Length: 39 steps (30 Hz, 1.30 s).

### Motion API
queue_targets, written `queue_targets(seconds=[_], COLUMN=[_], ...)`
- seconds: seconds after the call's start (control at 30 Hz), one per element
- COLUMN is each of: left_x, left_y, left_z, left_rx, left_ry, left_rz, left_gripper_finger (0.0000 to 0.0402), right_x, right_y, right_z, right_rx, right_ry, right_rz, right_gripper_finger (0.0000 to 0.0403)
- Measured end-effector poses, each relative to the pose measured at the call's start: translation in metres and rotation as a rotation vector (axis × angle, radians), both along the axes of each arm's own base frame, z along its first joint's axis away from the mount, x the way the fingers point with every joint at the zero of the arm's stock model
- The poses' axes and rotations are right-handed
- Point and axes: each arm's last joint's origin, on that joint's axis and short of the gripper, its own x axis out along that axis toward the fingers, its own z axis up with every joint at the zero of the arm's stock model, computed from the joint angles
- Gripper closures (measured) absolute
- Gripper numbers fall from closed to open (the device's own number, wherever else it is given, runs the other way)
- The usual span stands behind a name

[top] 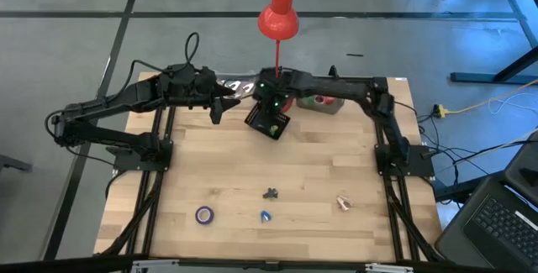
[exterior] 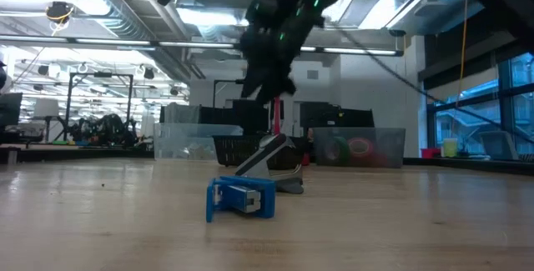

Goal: Pick and place Stapler, Stapler remover, tape
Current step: Put the black staple remover into the transparent bin

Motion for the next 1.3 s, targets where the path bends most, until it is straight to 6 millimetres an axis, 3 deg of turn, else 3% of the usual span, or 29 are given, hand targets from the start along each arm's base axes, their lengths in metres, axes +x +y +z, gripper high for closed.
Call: queue_targets(seconds=[0.13,0.3,0.5,0.73,0.87,1.13,1.3], left_x=[0.0,0.0,-0.003,-0.007,0.002,0.058,0.098], left_y=[0.0,-0.001,-0.005,-0.01,-0.021,-0.063,-0.091], left_z=[0.0,-0.001,-0.009,-0.018,-0.025,-0.07,-0.097], left_rx=[0.0,-0.015,-0.079,-0.169,-0.194,-0.285,-0.295], left_ry=[0.0,0.007,0.086,0.174,0.226,0.431,0.416], left_rz=[0.0,-0.037,-0.104,-0.137,-0.18,-0.337,-0.48], left_gripper_finger=[0.018,0.018,0.018,0.018,0.018,0.018,0.018], right_x=[-0.019,-0.053,-0.106,-0.166,-0.187,-0.196,-0.198], right_y=[0.016,0.051,0.1,0.141,0.153,0.157,0.161], right_z=[0.044,0.095,0.122,0.118,0.107,0.099,0.101], right_rx=[-0.102,-0.184,-0.2,-0.162,-0.112,-0.072,-0.096], right_ry=[-0.006,-0.009,-0.011,-0.027,-0.016,-0.002,-0.011], right_rz=[-0.023,-0.039,-0.113,-0.265,-0.306,-0.359,-0.352], right_gripper_finger=[0.0146,0.016,0.017,0.0172,0.0172,0.0172,0.0172])
